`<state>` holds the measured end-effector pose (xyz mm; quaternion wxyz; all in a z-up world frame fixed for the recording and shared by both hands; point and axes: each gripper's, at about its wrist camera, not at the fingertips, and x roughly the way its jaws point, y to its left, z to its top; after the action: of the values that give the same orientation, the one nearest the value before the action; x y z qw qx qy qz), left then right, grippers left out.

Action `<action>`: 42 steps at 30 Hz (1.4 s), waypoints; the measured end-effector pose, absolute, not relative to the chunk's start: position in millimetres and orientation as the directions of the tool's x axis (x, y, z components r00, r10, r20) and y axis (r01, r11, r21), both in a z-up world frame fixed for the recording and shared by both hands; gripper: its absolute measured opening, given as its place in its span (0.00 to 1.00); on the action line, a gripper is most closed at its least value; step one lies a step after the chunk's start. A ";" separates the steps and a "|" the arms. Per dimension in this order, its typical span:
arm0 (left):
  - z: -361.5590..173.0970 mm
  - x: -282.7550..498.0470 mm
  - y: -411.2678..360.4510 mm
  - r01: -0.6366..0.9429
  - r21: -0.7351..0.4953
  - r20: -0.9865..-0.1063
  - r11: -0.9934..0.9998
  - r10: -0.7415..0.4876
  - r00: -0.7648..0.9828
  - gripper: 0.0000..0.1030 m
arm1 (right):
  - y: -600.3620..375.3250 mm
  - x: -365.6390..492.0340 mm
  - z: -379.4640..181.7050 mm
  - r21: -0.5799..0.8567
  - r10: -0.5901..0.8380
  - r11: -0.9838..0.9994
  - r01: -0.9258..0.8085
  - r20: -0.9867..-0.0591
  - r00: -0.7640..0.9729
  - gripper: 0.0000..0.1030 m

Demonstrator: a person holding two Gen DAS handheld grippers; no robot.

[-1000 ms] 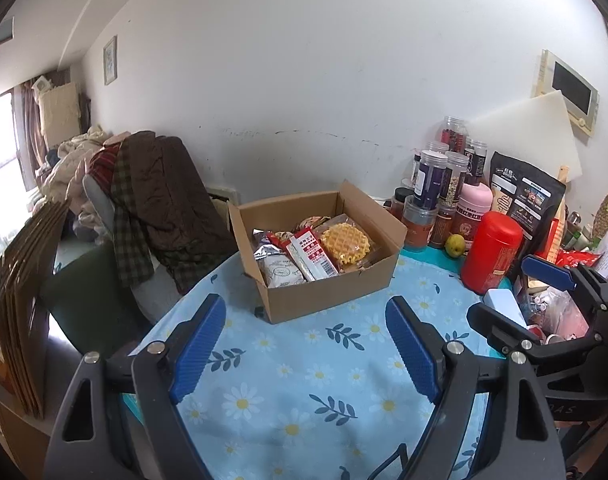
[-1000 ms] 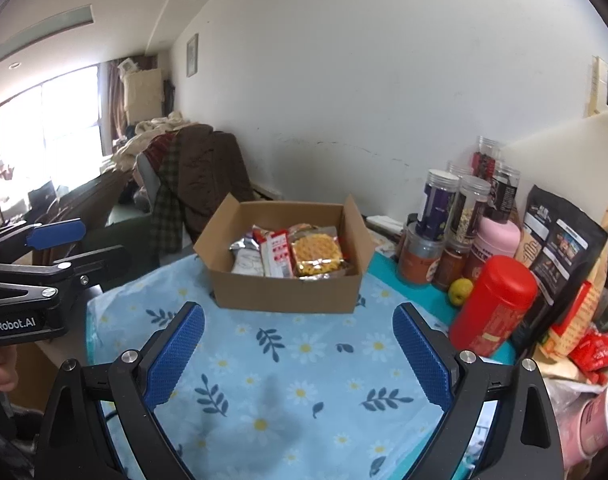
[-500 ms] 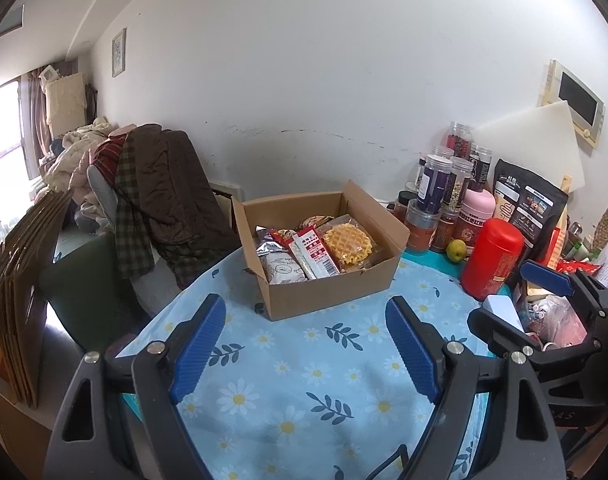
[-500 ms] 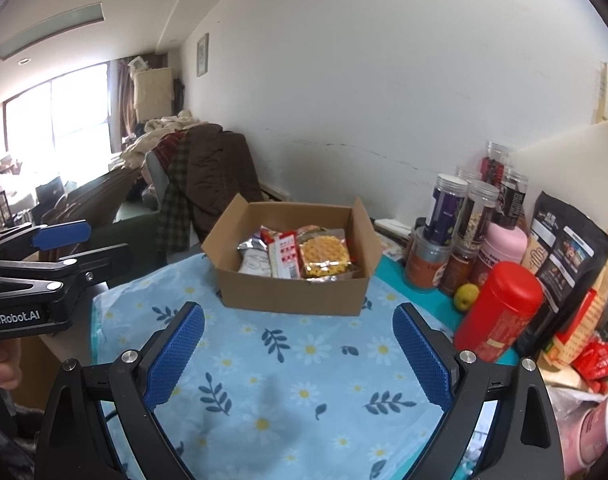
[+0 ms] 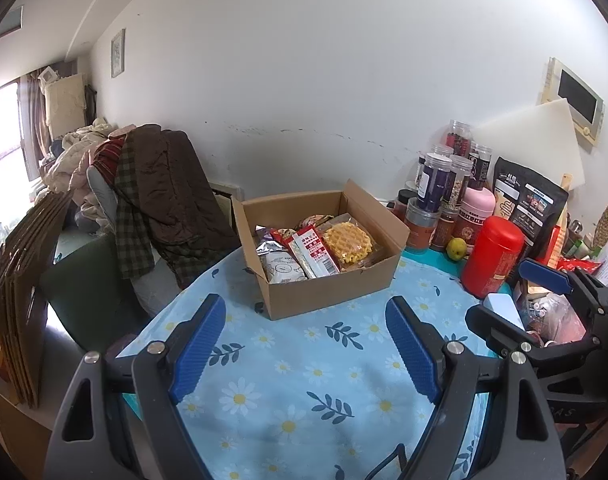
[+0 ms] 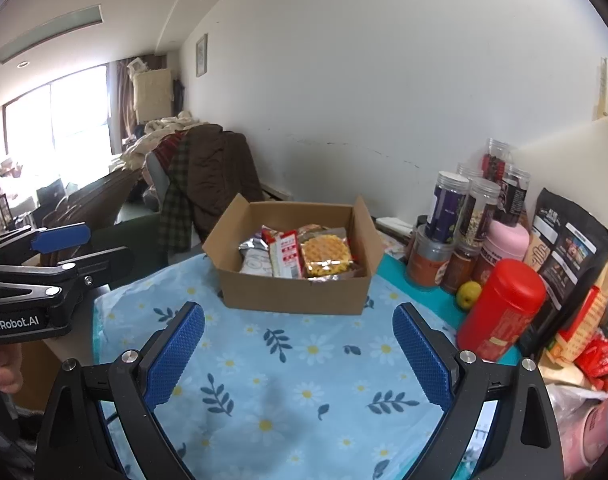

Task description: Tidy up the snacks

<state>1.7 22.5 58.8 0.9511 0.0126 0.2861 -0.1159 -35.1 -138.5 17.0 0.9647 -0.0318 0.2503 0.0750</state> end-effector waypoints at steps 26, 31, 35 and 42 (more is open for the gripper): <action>55.4 4.3 20.6 0.238 -0.013 -0.551 0.971 -0.206 0.809 0.80 | -146.3 -32.3 16.0 -0.022 0.109 0.990 -0.138 -0.495 0.862 0.94; 54.9 3.2 20.7 0.232 -0.015 -0.555 0.973 -0.201 0.807 0.80 | -146.1 -33.8 17.1 -0.027 0.107 0.990 -0.137 -0.492 0.864 0.94; 53.8 3.5 20.5 0.224 -0.008 -0.562 0.975 -0.190 0.805 0.80 | -146.3 -34.7 18.2 -0.033 0.104 0.990 -0.138 -0.491 0.865 0.94; 52.3 3.5 18.8 0.217 0.007 -0.575 0.976 -0.174 0.800 0.80 | -145.6 -36.5 19.3 -0.045 0.094 0.990 -0.132 -0.488 0.868 0.94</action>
<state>3.5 18.8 52.3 0.9479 0.0361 0.2992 -0.1033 -36.5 -145.6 19.3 0.9656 -0.0383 0.2503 0.0585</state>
